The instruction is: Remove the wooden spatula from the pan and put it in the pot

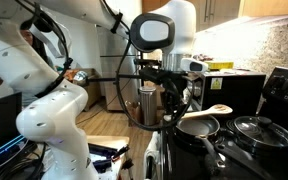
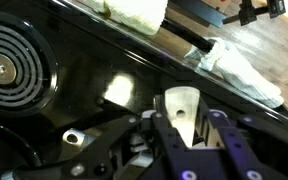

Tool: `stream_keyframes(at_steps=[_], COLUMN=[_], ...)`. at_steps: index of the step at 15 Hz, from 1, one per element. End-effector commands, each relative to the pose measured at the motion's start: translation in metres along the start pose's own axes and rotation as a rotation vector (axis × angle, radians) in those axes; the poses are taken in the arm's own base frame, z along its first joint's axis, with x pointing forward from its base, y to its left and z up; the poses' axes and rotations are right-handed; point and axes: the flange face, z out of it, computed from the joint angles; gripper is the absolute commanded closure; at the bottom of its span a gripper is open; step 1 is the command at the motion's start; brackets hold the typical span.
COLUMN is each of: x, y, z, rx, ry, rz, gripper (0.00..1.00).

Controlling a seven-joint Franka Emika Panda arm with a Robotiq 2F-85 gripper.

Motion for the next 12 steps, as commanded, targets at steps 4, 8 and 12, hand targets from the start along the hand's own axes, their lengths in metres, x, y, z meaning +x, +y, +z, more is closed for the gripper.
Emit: stream_keyframes(at_steps=[4,8,12], x=[0.015,0.043,0.080], y=[0.058,0.113,0.152], z=[-0.029,-0.055,-0.063], rx=[-0.169,-0.301,-0.367], ry=[-0.145,-0.279,-0.423], rz=[0.120,0.120,0.100], gripper=[0.93,0.93,0.93])
